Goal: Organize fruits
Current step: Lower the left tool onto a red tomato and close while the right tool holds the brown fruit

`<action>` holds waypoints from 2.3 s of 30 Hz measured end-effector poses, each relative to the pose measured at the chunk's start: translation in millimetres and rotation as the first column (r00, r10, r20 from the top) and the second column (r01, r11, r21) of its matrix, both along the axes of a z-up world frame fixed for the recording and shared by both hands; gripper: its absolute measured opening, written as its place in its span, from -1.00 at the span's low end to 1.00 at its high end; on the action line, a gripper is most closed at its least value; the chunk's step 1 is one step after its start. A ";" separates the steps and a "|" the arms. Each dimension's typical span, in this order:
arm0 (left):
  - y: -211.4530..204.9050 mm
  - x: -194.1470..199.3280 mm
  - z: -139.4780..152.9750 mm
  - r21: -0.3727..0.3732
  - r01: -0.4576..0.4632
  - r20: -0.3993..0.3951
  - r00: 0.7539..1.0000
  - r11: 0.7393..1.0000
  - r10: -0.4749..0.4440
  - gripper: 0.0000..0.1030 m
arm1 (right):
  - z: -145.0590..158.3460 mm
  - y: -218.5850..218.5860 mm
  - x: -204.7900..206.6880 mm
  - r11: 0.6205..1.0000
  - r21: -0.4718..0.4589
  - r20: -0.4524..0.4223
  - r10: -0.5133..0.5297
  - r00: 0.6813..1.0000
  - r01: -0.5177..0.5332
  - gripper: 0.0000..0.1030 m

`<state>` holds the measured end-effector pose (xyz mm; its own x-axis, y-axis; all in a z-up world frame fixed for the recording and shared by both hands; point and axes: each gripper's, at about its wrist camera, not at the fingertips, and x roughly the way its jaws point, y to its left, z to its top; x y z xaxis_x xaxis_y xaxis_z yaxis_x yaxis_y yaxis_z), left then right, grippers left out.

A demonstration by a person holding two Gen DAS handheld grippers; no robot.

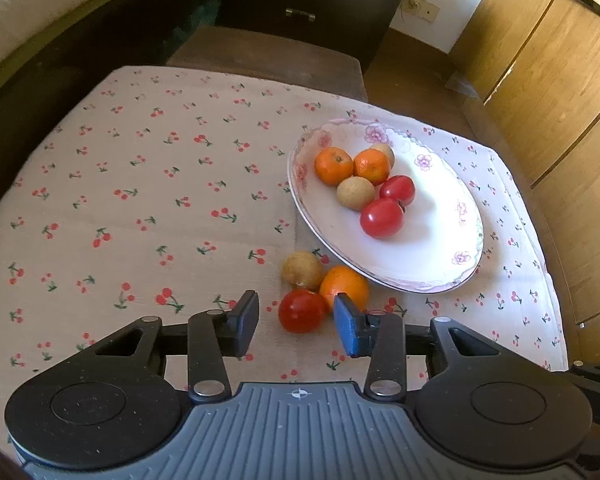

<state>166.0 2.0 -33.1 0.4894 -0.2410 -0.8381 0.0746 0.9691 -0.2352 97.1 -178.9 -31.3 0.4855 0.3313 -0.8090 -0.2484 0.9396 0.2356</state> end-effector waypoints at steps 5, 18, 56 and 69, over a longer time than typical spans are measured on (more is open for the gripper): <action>-9.2 3.2 -2.6 -0.005 0.015 -0.005 1.000 1.000 -0.015 -0.03 | -4.1 -10.8 5.0 0.996 0.078 -0.038 -0.028 0.999 0.031 -0.45; -10.5 -2.5 -7.6 0.016 0.026 -0.017 1.000 1.000 -0.026 -0.15 | -11.0 -7.4 6.5 0.997 0.065 -0.050 -0.033 0.998 0.037 -0.45; -6.7 -10.2 -4.4 0.062 0.088 -0.018 0.996 0.994 -0.087 -0.35 | -10.1 -5.8 11.5 0.997 0.066 -0.046 -0.039 0.998 0.042 -0.45; -1.4 -38.1 11.8 0.103 0.117 -0.004 0.993 0.988 -0.117 -0.29 | -6.2 -7.7 9.3 0.997 0.065 -0.033 -0.036 0.999 0.039 -0.45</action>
<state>127.9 0.6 -21.3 0.4647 -0.2095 -0.8603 0.1890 0.9727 -0.1348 106.3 -186.6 -37.5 0.4727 0.3666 -0.8014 -0.2046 0.9302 0.3048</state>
